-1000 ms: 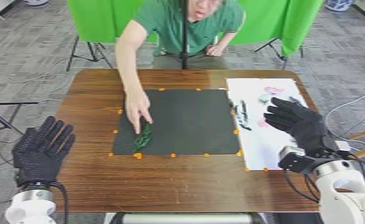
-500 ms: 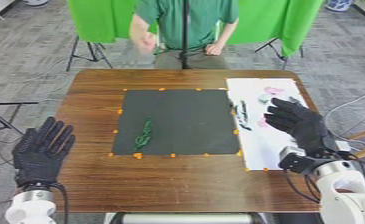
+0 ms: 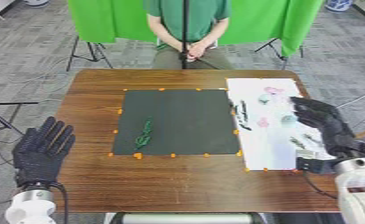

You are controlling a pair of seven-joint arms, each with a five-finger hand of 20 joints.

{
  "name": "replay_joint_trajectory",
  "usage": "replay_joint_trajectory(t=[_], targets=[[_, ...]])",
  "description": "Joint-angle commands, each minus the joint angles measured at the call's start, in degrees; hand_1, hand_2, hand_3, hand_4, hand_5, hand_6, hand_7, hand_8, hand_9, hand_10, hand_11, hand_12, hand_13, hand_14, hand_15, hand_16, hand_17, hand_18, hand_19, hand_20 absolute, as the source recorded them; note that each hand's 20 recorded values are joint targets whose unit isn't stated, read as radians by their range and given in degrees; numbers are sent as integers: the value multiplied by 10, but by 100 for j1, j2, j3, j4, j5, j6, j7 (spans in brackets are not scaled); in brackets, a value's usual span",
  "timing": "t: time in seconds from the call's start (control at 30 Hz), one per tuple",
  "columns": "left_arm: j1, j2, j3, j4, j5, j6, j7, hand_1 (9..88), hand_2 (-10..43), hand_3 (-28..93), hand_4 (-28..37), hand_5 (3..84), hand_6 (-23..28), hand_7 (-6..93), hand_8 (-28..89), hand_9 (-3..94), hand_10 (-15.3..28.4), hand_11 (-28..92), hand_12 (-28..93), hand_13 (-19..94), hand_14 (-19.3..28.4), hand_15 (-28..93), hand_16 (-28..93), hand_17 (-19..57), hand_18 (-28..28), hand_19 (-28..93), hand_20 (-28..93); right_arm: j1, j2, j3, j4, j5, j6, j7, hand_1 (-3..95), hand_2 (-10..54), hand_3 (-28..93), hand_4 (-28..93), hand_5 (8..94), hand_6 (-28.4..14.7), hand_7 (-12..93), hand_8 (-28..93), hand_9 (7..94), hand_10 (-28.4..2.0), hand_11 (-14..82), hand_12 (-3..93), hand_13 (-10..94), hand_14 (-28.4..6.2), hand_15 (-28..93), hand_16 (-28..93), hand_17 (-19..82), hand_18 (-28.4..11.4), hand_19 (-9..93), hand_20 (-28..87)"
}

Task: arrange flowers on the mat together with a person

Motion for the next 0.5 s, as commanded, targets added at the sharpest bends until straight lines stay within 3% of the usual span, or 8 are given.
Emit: replay_joint_trajectory(t=[0.03,0.07,0.13,0.23,0.33,0.5], targets=[[185,5,-63,-13,-31,99,36,276,138,758,-283,471,90,149,-104,418,135,218,70,311,167,332,-77,-73,164,406,108,-271,460,-6,-90,-3600,240,1638,200,-1,795,-247,389,-64,140,-112,378,-181,66,141,301,-177,78,198,82,-188,325,117],[176,9,-49,-29,-73,153,61,276,138,758,-283,471,90,149,-104,418,135,218,70,312,167,333,-77,-73,164,406,107,-227,520,-43,-78,-4241,-54,1916,202,-9,793,-246,390,-65,137,-109,379,-184,69,143,294,-179,74,201,76,-189,333,118],[165,1,-46,-24,-140,92,71,276,139,758,-283,473,91,149,-105,419,135,218,70,312,167,334,-77,-73,164,406,108,-142,652,-143,-50,-5057,-581,2351,201,-41,781,-246,397,-67,132,-105,404,-187,98,161,303,-180,94,220,68,-191,355,119],[142,9,-34,-18,-117,111,81,275,139,759,-283,473,90,152,-105,420,135,219,70,313,167,336,-78,-73,165,408,109,-10,746,-307,-3,-5366,-901,2799,199,-75,770,-258,430,-68,137,-104,433,-190,162,202,322,-177,169,244,71,-194,392,121],[150,14,-13,-49,-152,233,82,276,140,759,-283,475,91,154,-105,422,135,220,71,313,168,338,-78,-73,165,409,110,139,739,-477,100,-5708,-1395,3138,211,-93,752,-278,483,-66,157,-113,457,-193,263,233,343,-174,321,204,88,-195,443,129],[199,-5,-9,-61,-181,244,99,277,141,760,-283,478,91,157,-106,425,137,223,72,315,169,343,-79,-72,166,414,111,288,620,-524,110,-5363,-2160,3353,239,-95,729,-282,548,-56,192,-121,460,-201,451,320,361,-191,569,206,103,-206,525,155]])
